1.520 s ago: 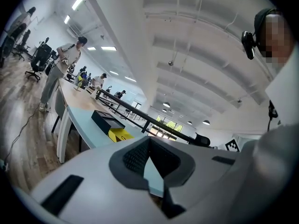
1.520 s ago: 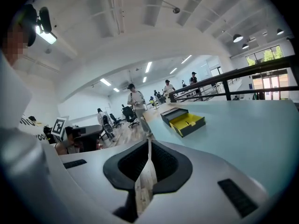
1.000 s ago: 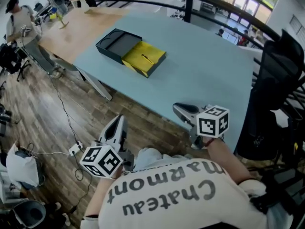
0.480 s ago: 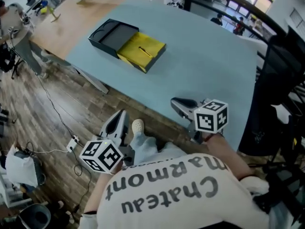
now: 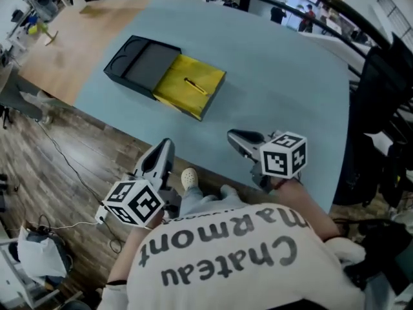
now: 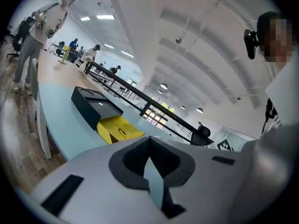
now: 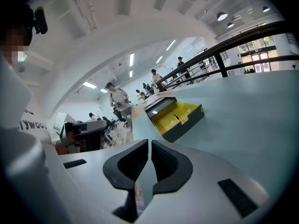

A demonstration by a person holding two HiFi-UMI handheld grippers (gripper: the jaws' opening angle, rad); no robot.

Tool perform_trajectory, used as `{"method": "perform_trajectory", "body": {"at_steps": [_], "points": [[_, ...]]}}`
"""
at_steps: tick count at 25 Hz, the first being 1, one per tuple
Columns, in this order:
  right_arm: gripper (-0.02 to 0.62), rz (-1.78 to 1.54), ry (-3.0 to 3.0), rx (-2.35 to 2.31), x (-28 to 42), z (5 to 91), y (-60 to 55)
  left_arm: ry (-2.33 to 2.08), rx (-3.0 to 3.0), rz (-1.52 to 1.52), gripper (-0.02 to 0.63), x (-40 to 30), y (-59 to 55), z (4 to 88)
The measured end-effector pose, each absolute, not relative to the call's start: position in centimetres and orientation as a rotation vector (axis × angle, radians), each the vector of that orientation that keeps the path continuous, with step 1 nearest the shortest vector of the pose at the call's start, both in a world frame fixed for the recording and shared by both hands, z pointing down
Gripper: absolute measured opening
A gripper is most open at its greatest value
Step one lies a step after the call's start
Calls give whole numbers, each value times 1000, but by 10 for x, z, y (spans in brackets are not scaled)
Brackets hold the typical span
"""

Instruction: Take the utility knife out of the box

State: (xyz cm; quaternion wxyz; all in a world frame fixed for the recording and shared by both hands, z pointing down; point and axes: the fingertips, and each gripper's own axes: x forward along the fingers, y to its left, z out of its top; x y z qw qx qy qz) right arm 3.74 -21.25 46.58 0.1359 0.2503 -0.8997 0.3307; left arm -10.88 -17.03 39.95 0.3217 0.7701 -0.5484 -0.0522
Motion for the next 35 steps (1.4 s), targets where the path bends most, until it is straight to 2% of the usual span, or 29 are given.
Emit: {"method": "perform_trajectory", "body": {"at_steps": [8,15,25,35], "points": [[46,1022,-2595,861,-2,464,-273,-1321,2104,-26,3,-144,-247,410],[46,1082,-2529,991,-9,478,-299,-1228,2104,21,3,-164,-293,430],[46,1095,-2514,1101,-17,482,-325,-1131,2121,71,3,-169,-317,448],[46,925,-2514,1015,-49,472,-346,-1127,2115,83,3,-186,-317,454]]}}
